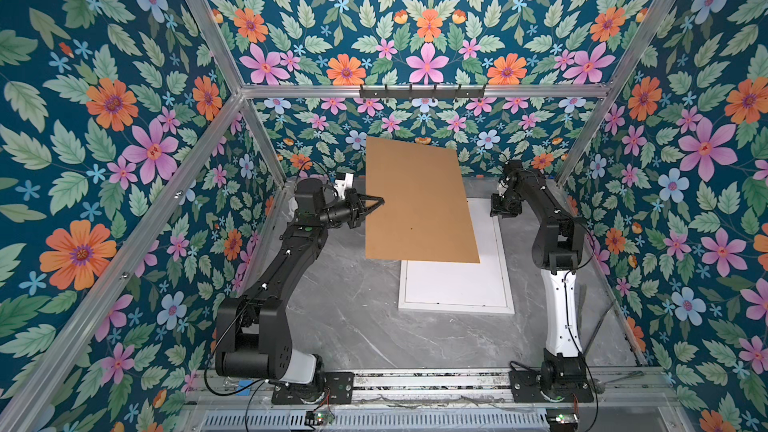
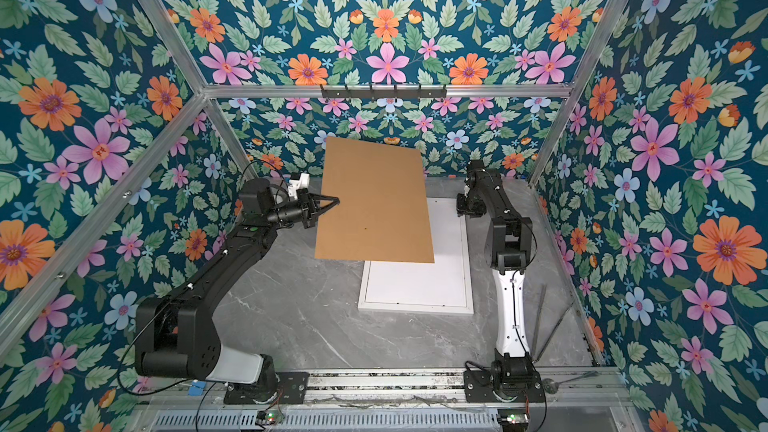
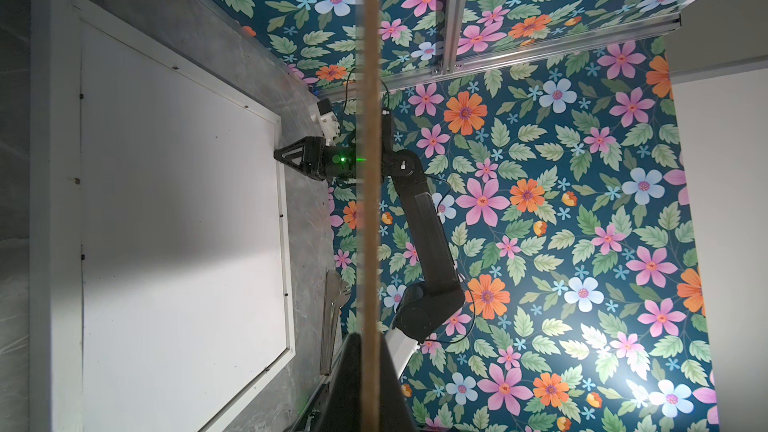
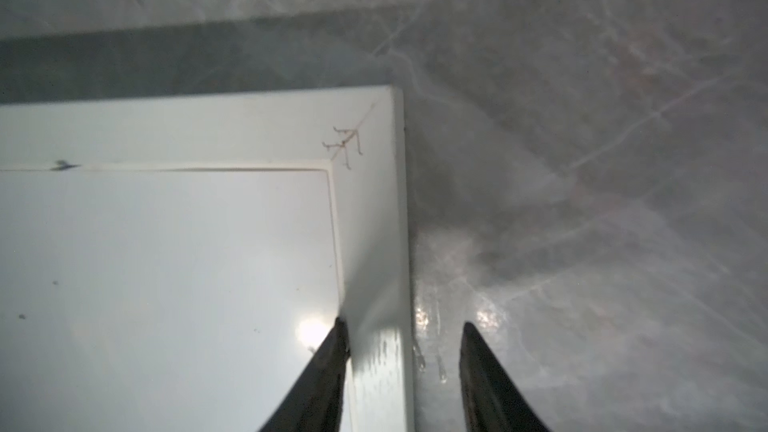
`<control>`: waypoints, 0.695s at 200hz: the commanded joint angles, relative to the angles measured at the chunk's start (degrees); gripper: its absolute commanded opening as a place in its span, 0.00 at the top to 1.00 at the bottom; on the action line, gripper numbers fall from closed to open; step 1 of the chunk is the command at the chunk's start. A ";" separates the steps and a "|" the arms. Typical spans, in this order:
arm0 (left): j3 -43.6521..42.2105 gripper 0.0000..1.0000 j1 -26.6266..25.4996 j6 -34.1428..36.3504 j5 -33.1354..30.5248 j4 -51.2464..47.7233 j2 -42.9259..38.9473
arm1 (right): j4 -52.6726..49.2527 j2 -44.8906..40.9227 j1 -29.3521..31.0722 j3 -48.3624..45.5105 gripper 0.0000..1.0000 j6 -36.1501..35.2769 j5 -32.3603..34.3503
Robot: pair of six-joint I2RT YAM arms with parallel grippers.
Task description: Put the photo into the frame
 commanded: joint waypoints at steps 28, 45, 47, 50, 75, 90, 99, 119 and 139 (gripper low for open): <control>0.16 1.00 0.02 0.16 0.39 2.95 -0.52 | -1.22 -0.40 0.05 -0.63 0.70 0.75 -0.11; 0.07 1.00 0.02 0.17 0.39 2.93 -0.50 | -1.14 -0.64 0.10 -0.75 0.78 0.74 -0.10; 0.07 1.00 0.02 0.17 0.38 2.94 -0.46 | -1.06 -0.64 0.10 -0.73 0.79 0.75 -0.10; 0.07 1.00 0.02 0.17 0.38 2.95 -0.46 | -1.13 -0.65 0.01 -0.73 0.81 0.75 -0.10; -0.02 1.00 0.02 0.16 0.47 2.95 -0.62 | -1.34 -0.53 0.05 -0.20 0.97 0.80 -0.10; -0.02 1.00 0.02 0.12 0.54 2.95 -0.75 | -1.47 -0.45 0.01 -0.07 1.00 0.92 -0.12; -0.06 1.00 0.02 0.17 0.55 2.95 -0.74 | -1.60 -0.41 0.06 0.19 1.00 1.01 -0.22; -0.19 1.00 0.02 0.10 0.55 2.95 -0.70 | -2.09 -0.23 0.18 0.85 0.81 1.10 -1.12; -0.19 1.00 0.02 0.17 0.64 2.95 -0.60 | -2.16 -0.49 0.37 1.28 0.59 1.10 -1.98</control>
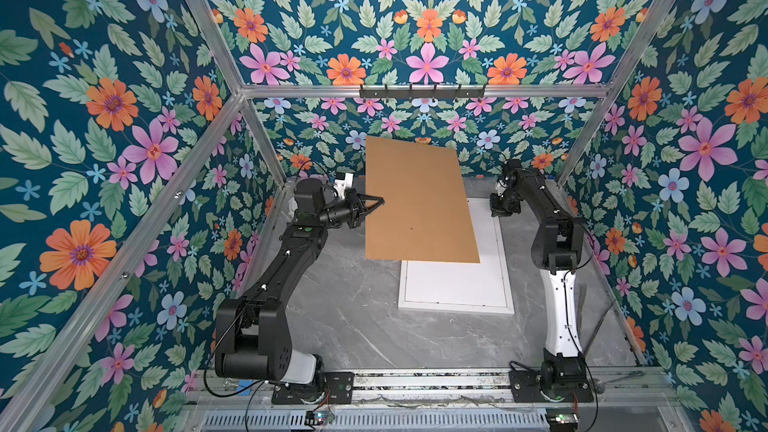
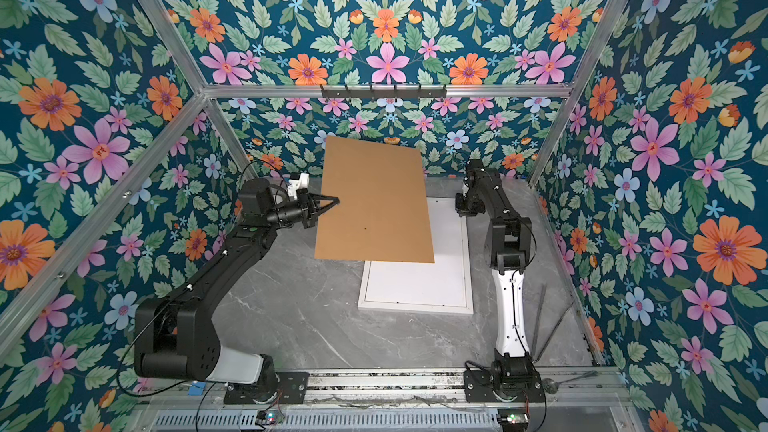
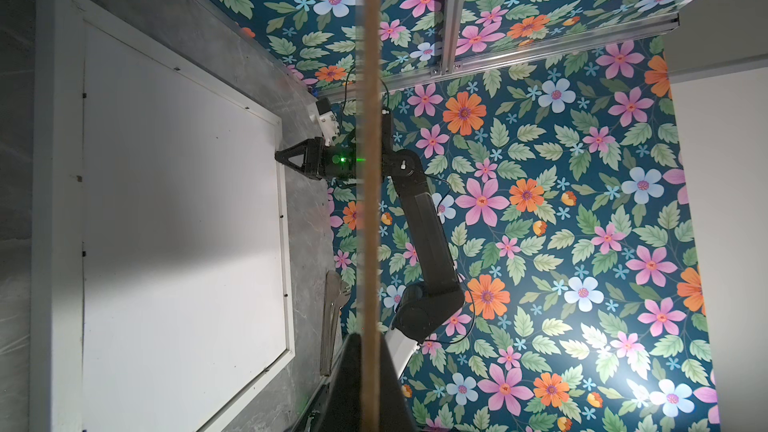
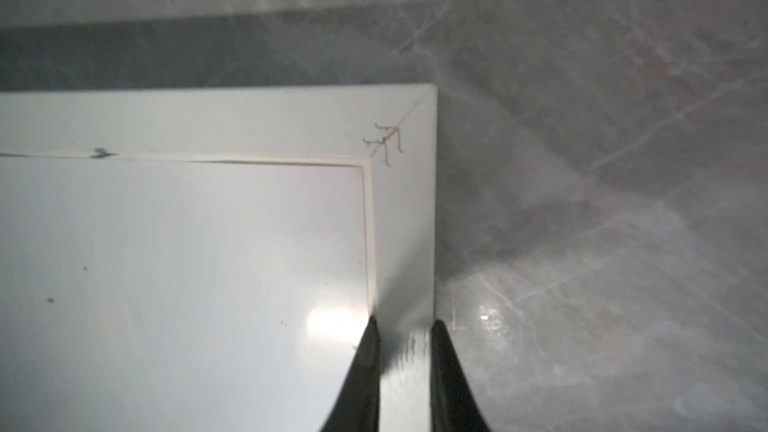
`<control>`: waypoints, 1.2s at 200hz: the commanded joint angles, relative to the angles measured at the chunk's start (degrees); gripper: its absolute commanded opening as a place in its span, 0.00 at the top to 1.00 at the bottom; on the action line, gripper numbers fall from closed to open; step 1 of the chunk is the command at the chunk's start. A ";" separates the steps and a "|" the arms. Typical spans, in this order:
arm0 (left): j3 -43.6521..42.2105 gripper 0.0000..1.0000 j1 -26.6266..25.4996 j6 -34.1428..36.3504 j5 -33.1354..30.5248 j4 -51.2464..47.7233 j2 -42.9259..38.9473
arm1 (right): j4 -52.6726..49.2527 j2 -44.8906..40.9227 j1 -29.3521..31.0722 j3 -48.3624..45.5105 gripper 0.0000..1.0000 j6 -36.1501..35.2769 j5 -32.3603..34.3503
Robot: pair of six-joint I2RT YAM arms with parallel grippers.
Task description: Put the photo into the frame
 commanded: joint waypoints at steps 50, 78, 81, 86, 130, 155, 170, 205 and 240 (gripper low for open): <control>-1.07 1.00 0.02 2.21 0.97 0.63 -0.47 | -1.77 -5.40 0.50 0.17 0.34 3.08 -3.29; -2.54 1.00 -0.05 3.60 0.99 -0.83 -0.48 | -2.53 -11.18 0.50 -3.47 0.32 6.06 -6.05; -2.75 1.00 -0.07 3.61 0.97 -0.83 -0.51 | -2.47 -11.91 0.50 -4.21 0.32 6.42 -6.48; -3.03 1.00 -0.07 3.62 0.97 -0.83 -0.52 | -1.92 -13.67 0.48 -6.01 0.32 7.02 -7.34; -6.26 1.00 -0.99 3.38 1.46 -0.17 -0.78 | 6.93 -29.48 0.23 -27.86 0.32 13.28 -18.46; -8.62 1.00 -1.65 2.40 1.59 1.55 -1.21 | 13.95 -38.52 -0.24 -41.77 0.32 17.57 -25.15; -10.82 1.00 -2.15 -0.34 1.67 5.41 -1.32 | 19.48 -43.72 -0.52 -50.46 0.32 20.51 -30.85; -14.70 1.00 -4.47 -4.02 1.24 11.59 -0.58 | 30.07 -55.11 -1.47 -67.09 0.33 27.20 -38.49; -17.79 1.00 -6.58 -6.33 -0.32 16.25 0.08 | 40.00 -62.83 -3.05 -80.32 0.33 33.98 -46.17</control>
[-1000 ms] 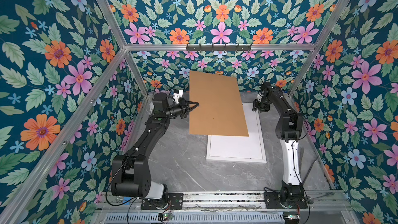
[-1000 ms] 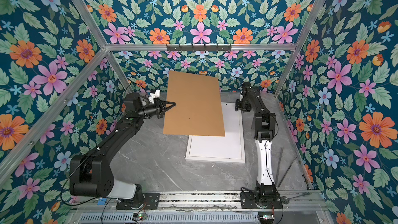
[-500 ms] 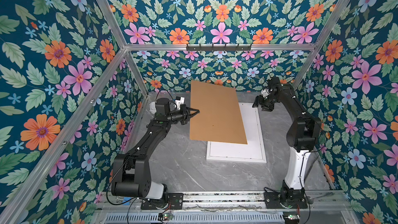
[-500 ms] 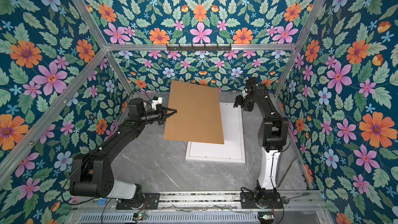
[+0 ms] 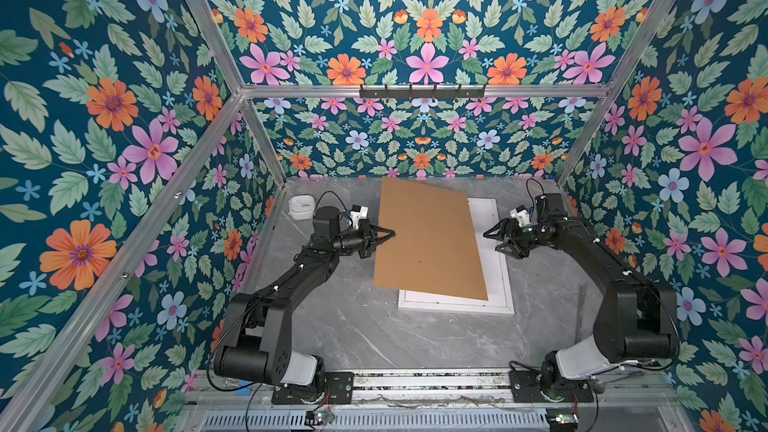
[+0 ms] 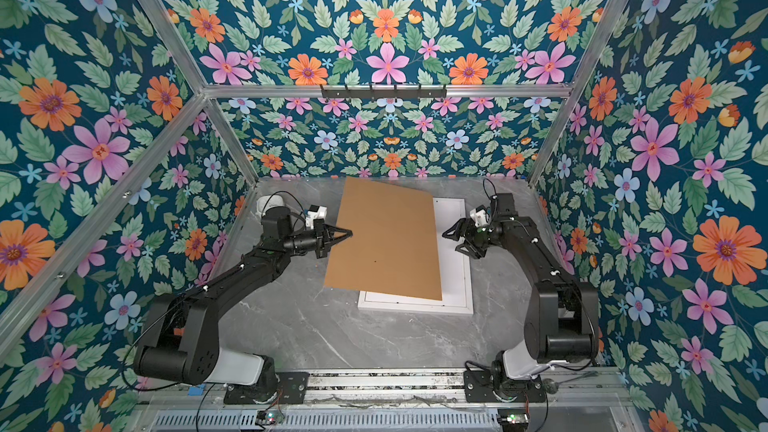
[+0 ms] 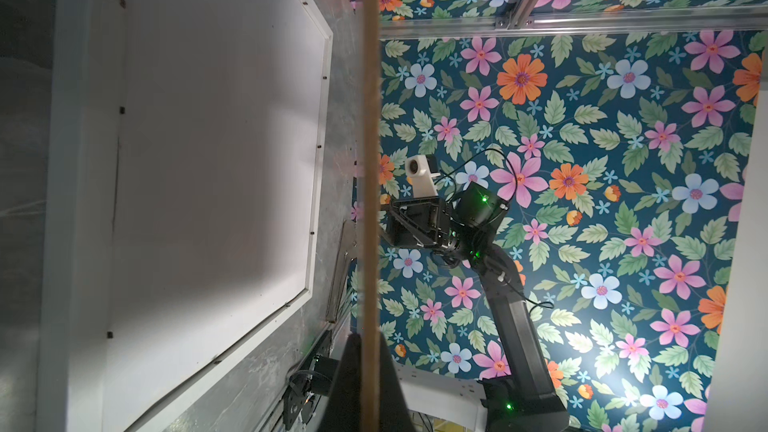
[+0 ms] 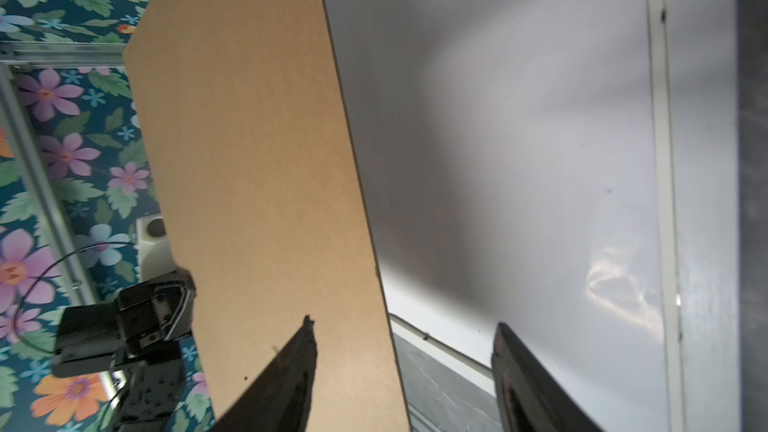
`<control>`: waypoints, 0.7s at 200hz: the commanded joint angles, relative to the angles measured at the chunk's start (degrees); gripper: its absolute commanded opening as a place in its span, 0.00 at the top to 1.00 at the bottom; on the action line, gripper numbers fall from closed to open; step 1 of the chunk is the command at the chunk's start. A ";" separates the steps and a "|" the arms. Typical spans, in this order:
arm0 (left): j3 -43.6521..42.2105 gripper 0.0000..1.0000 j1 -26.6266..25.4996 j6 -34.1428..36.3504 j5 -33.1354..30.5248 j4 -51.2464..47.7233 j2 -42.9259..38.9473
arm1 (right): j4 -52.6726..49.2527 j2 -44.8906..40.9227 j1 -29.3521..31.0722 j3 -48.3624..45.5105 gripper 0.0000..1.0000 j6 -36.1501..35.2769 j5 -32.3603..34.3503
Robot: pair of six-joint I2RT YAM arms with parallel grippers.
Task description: Put the photo into the frame
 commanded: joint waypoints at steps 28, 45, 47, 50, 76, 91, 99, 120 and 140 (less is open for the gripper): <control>-3.93 1.00 -2.48 -5.43 -0.60 14.35 2.23 | 9.47 -8.96 -1.33 -10.56 0.33 6.54 -6.11; -4.94 1.00 -3.82 -8.13 -0.46 19.73 3.98 | 9.77 -10.98 -1.89 -13.04 0.33 7.32 -5.88; -4.97 1.00 -3.91 -8.35 -0.46 20.20 4.12 | 9.65 -11.16 -1.95 -13.26 0.33 7.33 -5.97; -5.13 1.00 -4.18 -8.74 -0.54 20.86 4.50 | 9.38 -11.41 -2.09 -13.53 0.33 7.26 -6.13; -5.34 1.00 -6.28 -9.74 -1.66 23.27 6.80 | 9.22 -15.11 -3.14 -16.66 0.33 8.57 -6.21; -5.55 1.00 -7.37 -10.51 -2.10 25.15 8.37 | 9.33 -17.52 -3.79 -18.48 0.33 9.74 -5.45; -5.60 1.00 -7.84 -11.24 -2.37 26.58 9.37 | 10.08 -18.88 -4.06 -19.65 0.33 10.91 -5.30; -5.77 1.00 -9.04 -13.70 -2.96 31.58 12.59 | 10.37 -21.55 -4.67 -21.24 0.33 12.37 -5.63; -7.14 1.00 -9.55 -17.91 -3.88 38.95 15.32 | 9.81 -22.66 -4.87 -21.80 0.33 13.02 -5.96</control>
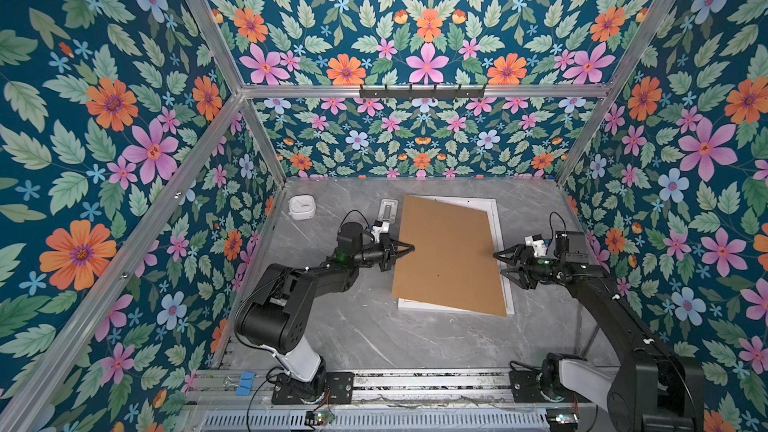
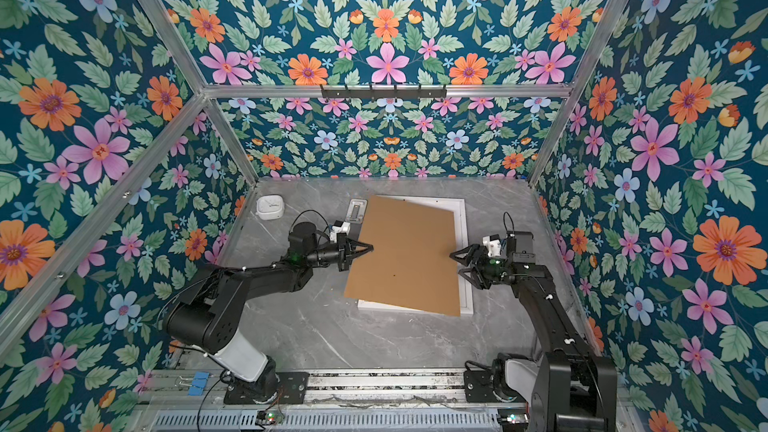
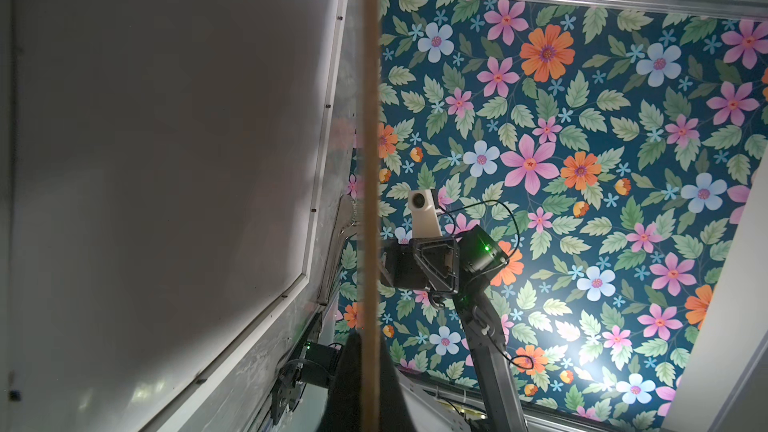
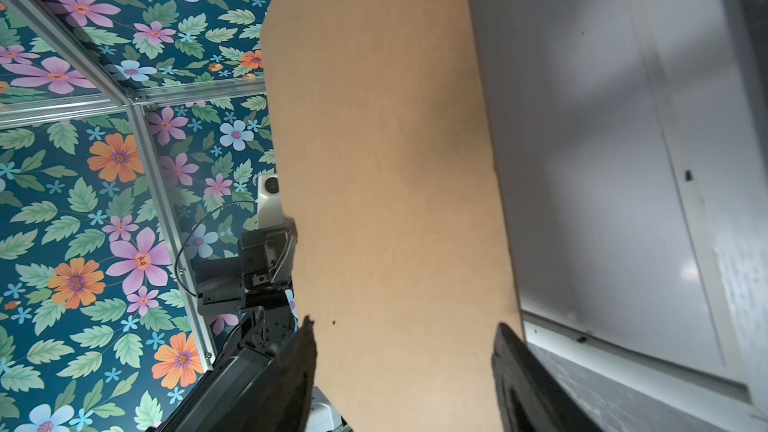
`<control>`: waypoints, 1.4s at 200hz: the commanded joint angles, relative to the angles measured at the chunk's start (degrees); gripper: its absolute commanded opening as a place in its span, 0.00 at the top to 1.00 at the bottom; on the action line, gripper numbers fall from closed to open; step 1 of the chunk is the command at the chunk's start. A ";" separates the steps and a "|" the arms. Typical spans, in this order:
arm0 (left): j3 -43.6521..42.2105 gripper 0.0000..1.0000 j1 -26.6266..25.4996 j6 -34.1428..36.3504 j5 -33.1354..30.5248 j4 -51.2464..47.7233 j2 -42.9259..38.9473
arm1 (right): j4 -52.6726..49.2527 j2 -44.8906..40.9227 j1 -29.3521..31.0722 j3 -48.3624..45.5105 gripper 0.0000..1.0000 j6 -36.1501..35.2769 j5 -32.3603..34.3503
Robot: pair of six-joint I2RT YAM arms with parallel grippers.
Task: Put the photo into the frame
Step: 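Lower the board into the white frame with both grippers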
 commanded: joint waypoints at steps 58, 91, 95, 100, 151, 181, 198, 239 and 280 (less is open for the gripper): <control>-1.16 1.00 -1.38 -5.40 -1.27 17.47 7.79 | -1.50 -1.45 -0.85 -0.05 0.33 -0.03 1.59; 0.05 1.00 -1.36 -6.68 -0.62 21.43 11.50 | -2.61 -2.22 -2.06 -0.13 0.33 -1.31 1.48; 0.30 1.00 -1.40 -6.65 -0.58 21.35 11.75 | -2.95 -2.22 -2.17 -0.07 0.33 -1.62 1.49; 0.65 1.00 -1.37 -6.40 -0.59 20.96 12.02 | -3.36 -2.35 -2.36 0.03 0.33 -1.95 1.48; 5.54 1.00 -1.29 -3.50 -0.21 16.72 16.41 | -4.80 -2.06 -6.13 0.18 0.33 -4.29 -0.52; 6.31 1.00 -1.32 -6.69 -0.78 21.38 19.27 | -5.44 -0.85 -6.42 0.39 0.33 -6.02 -0.79; 7.17 1.00 -1.31 -6.69 -1.09 21.47 19.96 | -5.47 -0.04 -6.44 0.09 0.33 -6.83 -0.59; 8.89 1.00 -1.30 -2.08 -1.89 16.46 19.63 | -6.54 1.75 -6.41 -0.83 0.33 -9.93 4.33; 10.05 1.00 -1.40 3.06 -1.95 13.21 20.42 | -6.05 4.14 -6.42 -1.10 0.33 -10.93 5.52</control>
